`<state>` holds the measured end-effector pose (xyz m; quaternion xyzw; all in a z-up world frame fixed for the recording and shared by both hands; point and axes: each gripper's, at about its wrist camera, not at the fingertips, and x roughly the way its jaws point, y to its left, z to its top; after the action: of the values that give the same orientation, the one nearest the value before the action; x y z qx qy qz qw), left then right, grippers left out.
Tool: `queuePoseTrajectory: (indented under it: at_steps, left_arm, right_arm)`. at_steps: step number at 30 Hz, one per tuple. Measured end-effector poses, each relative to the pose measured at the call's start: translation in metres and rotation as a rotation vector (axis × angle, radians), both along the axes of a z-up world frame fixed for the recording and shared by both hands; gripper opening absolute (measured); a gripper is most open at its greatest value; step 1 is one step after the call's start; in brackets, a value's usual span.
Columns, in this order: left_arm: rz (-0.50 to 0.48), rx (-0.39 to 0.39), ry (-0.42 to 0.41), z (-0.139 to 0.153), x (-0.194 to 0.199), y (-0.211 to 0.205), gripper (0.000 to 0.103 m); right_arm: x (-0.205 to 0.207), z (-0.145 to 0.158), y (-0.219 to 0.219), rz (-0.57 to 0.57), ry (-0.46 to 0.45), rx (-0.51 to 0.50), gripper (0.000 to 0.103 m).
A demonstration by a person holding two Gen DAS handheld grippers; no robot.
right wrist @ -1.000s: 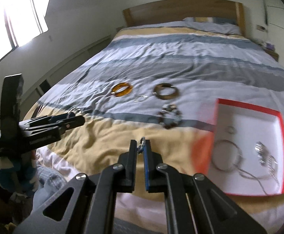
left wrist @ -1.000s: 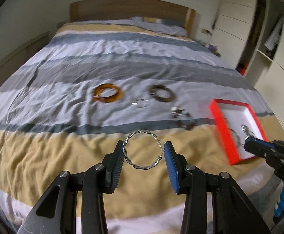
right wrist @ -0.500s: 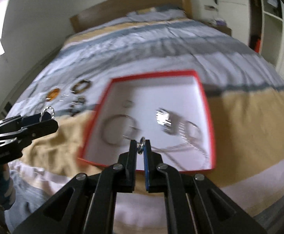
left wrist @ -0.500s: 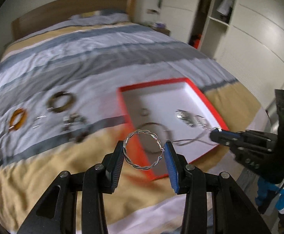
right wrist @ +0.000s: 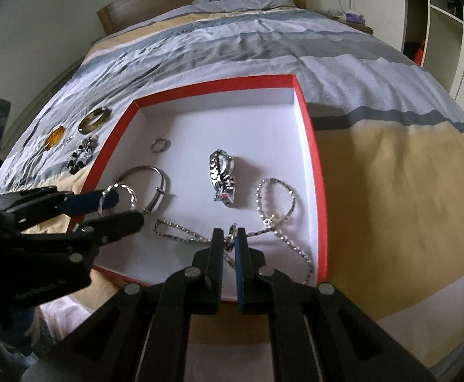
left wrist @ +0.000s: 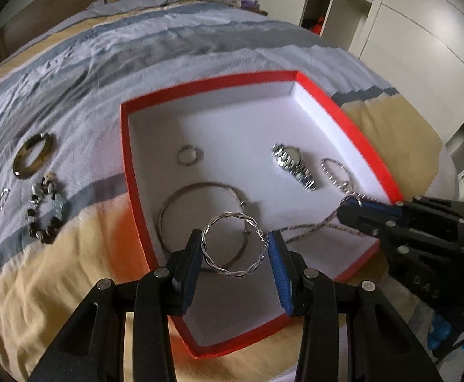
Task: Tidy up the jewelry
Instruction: 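Open both tools to release the items in the box and withdraw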
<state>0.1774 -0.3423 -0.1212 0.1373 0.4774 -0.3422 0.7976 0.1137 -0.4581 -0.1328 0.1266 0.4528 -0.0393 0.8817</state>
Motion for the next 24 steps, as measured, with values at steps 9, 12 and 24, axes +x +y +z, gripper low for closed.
queuePoseTrajectory:
  at_steps: [9,12,24]
  left_arm:
    - [-0.009,-0.003,-0.024,0.006,-0.010,0.003,0.059]
    - [-0.008,-0.014,-0.037,0.014,-0.016,0.007,0.063]
    - [0.012,-0.047,-0.136,0.072,-0.055,0.048,0.066]
  right_arm:
    - [-0.007,0.005,-0.004,-0.017,-0.007,-0.006,0.028]
    - [-0.014,0.011,-0.006,-0.027,-0.017,-0.001,0.029]
    - [-0.059,0.060,0.002,-0.071,-0.107,0.005,0.029]
